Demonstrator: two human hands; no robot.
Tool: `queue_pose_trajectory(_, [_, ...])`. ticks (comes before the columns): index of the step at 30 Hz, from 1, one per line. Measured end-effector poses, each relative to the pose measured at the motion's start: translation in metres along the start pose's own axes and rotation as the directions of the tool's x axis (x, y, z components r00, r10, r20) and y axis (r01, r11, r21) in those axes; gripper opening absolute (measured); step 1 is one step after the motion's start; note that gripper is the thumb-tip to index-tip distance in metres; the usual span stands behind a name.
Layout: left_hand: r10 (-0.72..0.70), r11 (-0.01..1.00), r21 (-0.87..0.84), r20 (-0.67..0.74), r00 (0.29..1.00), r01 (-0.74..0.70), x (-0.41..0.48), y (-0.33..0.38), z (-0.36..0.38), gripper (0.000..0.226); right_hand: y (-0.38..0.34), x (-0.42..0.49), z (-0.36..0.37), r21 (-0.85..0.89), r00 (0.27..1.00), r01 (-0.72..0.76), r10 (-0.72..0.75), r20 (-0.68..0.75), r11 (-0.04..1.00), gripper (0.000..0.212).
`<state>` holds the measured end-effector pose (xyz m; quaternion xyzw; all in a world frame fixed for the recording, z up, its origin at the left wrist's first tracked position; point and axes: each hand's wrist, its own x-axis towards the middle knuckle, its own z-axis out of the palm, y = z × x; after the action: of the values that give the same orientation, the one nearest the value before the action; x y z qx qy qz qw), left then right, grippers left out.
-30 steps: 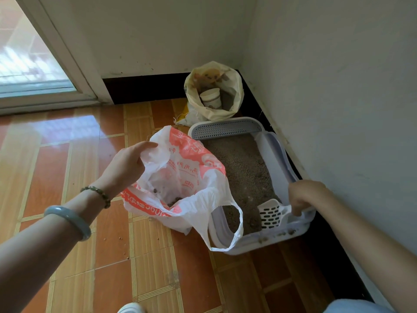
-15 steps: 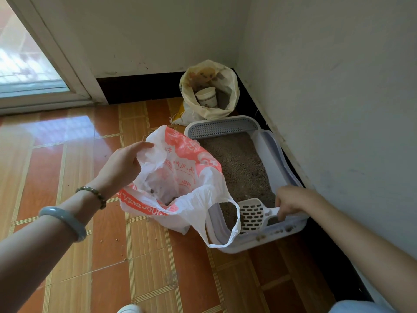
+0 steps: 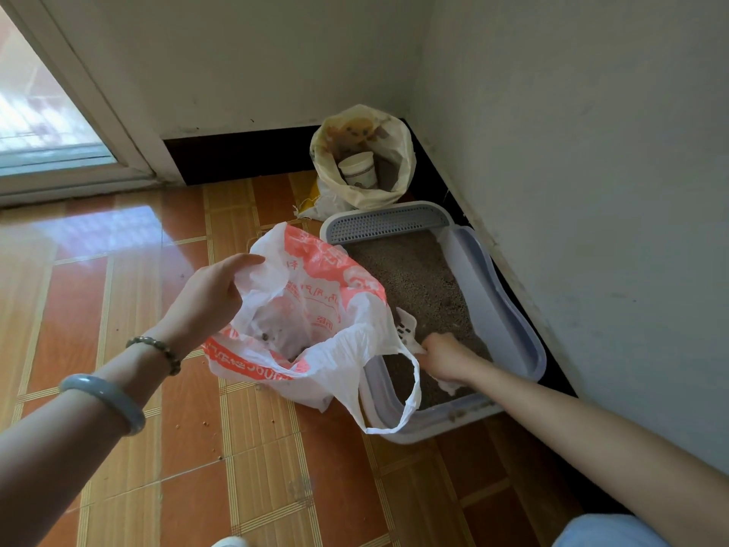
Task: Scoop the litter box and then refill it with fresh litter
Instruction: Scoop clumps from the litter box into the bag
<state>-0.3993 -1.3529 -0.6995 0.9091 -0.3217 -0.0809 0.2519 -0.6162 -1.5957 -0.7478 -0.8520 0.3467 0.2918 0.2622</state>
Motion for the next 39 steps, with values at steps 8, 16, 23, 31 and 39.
queue_pose_trajectory(8, [0.013,1.0,-0.023,-0.032,0.999,-0.014,-0.004,-0.006,-0.004,0.048,-0.025,0.017,0.001,0.04,0.999,-0.027,0.029,-0.043,0.999,0.032])
queue_pose_trajectory(16, [-0.008,0.999,-0.034,-0.043,0.999,0.007,-0.001,-0.009,-0.006,0.047,-0.002,0.012,-0.007,0.14,0.969,0.037,-0.002,-0.245,0.989,0.023])
queue_pose_trajectory(23, [0.011,1.0,-0.019,-0.029,1.0,-0.011,0.0,-0.007,-0.003,0.048,0.032,-0.003,-0.017,0.205,0.941,0.13,-0.056,-0.335,0.97,0.019])
queue_pose_trajectory(31, [0.012,1.0,-0.01,-0.01,1.0,-0.012,0.0,-0.001,-0.001,0.046,0.038,-0.009,-0.026,0.131,0.89,0.219,-0.143,-0.433,0.967,0.023])
queue_pose_trajectory(39, [-0.001,1.0,0.003,0.0,1.0,0.001,-0.001,0.001,-0.004,0.046,0.036,-0.009,-0.031,0.101,0.894,0.206,-0.145,-0.424,0.973,0.026])
